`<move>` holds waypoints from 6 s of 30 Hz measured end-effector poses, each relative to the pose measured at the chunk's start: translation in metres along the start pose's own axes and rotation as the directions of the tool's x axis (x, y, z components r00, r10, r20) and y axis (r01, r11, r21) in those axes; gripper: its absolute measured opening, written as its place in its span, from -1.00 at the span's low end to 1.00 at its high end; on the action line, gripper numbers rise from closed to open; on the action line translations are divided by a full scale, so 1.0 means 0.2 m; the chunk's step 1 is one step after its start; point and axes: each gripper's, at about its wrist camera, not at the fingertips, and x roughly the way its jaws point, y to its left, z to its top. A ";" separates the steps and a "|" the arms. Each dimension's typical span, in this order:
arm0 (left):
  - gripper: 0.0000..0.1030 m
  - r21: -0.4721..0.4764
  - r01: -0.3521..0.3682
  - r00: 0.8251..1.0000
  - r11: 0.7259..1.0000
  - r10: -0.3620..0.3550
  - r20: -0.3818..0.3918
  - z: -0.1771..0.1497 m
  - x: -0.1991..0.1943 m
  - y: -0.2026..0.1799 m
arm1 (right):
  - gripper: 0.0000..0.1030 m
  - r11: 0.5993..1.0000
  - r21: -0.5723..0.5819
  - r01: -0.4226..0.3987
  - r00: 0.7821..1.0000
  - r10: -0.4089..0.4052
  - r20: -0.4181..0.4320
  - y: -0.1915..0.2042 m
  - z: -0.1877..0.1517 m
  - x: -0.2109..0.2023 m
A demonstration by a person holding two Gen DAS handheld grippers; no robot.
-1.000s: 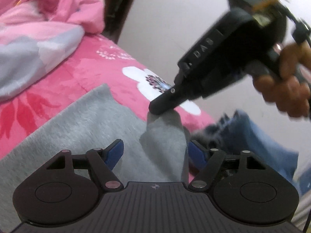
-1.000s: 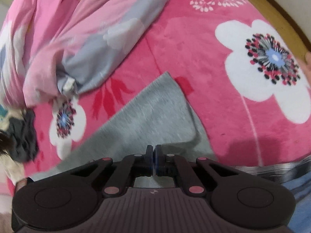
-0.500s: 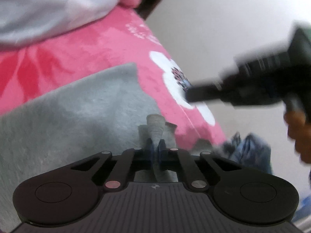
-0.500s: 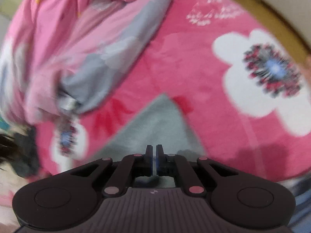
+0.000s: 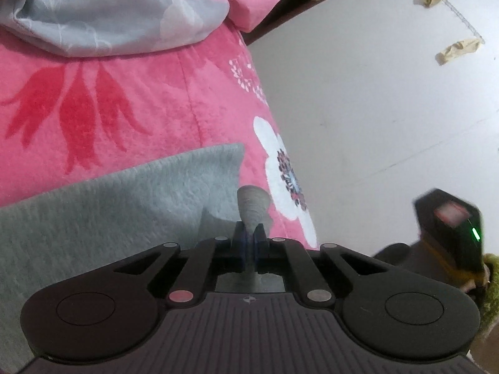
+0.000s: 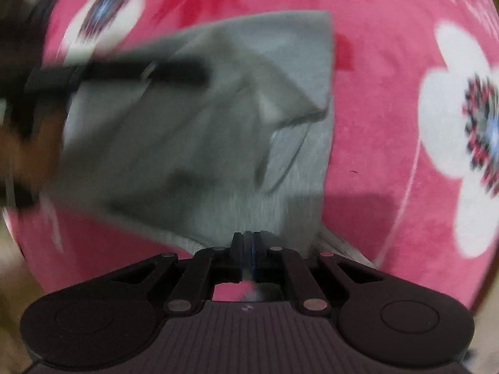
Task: Fold clothes
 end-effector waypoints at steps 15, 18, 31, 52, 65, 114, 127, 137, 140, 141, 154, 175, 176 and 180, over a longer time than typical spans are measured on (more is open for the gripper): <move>-0.92 -0.071 0.133 0.987 0.989 -0.139 -0.081 -0.09 0.10 -0.08 | -0.91 0.971 -0.239 -0.018 0.995 -0.007 -0.104 0.36 -0.17 0.03; -0.56 -0.091 0.176 0.969 0.980 -0.189 -0.158 -0.16 0.16 -0.13 | -0.91 0.990 -0.143 -0.008 0.999 0.001 -0.051 0.30 -0.21 -0.09; -0.01 -0.044 0.050 0.987 0.998 -0.056 -0.153 -0.20 -0.20 0.06 | -0.89 0.996 0.083 0.043 0.983 -0.057 0.176 0.09 -0.12 -0.30; -0.01 0.107 -0.114 0.983 0.988 0.127 -0.129 -0.64 -0.79 -0.01 | -0.88 0.921 -0.027 0.390 0.907 -0.378 0.185 0.68 -0.04 -0.11; -0.01 -0.015 -0.488 0.869 0.872 0.485 -0.099 -0.87 -1.86 0.33 | -0.89 0.970 -0.220 0.103 0.902 0.002 0.431 1.80 -0.01 0.20; 0.04 -0.315 -0.561 0.781 0.766 0.615 0.104 -0.88 -3.00 1.04 | -0.84 0.998 -0.041 -0.044 0.905 0.057 0.422 2.79 0.00 0.30; 0.14 -0.718 -0.417 0.670 0.557 0.722 0.172 -1.19 -3.61 1.20 | -0.10 0.856 -0.516 0.023 0.838 0.265 0.477 3.58 0.31 0.53; 0.14 -0.866 -0.253 0.587 0.432 0.780 0.218 -1.31 -3.87 1.32 | 0.56 0.548 -0.770 0.326 0.753 0.341 0.562 4.12 0.23 0.75; 0.14 -0.869 -0.252 0.582 0.426 0.784 0.215 -1.33 -3.89 1.34 | 0.56 0.468 -0.785 0.405 0.783 0.266 0.562 4.22 0.22 0.87; 0.14 -0.871 -0.251 0.581 0.423 0.785 0.214 -1.33 -3.89 1.35 | 0.56 0.441 -0.788 0.429 0.790 0.240 0.565 4.24 0.21 0.91; 0.32 -0.856 -0.194 0.632 0.479 0.728 0.264 -1.30 -3.90 1.43 | 0.02 0.693 -0.684 0.225 0.841 0.216 0.496 4.16 0.43 0.79; 0.62 -0.793 0.081 0.911 0.604 0.278 0.304 -0.95 -3.62 1.95 | -0.06 0.860 -0.508 0.051 0.791 0.276 0.546 3.93 0.47 0.64; 0.61 -0.791 0.079 0.918 0.606 0.266 0.295 -0.94 -3.61 1.96 | -0.06 0.861 -0.505 0.054 0.788 0.274 0.552 3.92 0.46 0.63; 0.54 -0.794 0.110 0.932 0.597 0.217 0.292 -0.89 -3.56 2.00 | -0.06 0.864 -0.499 0.058 0.779 0.274 0.564 3.90 0.45 0.62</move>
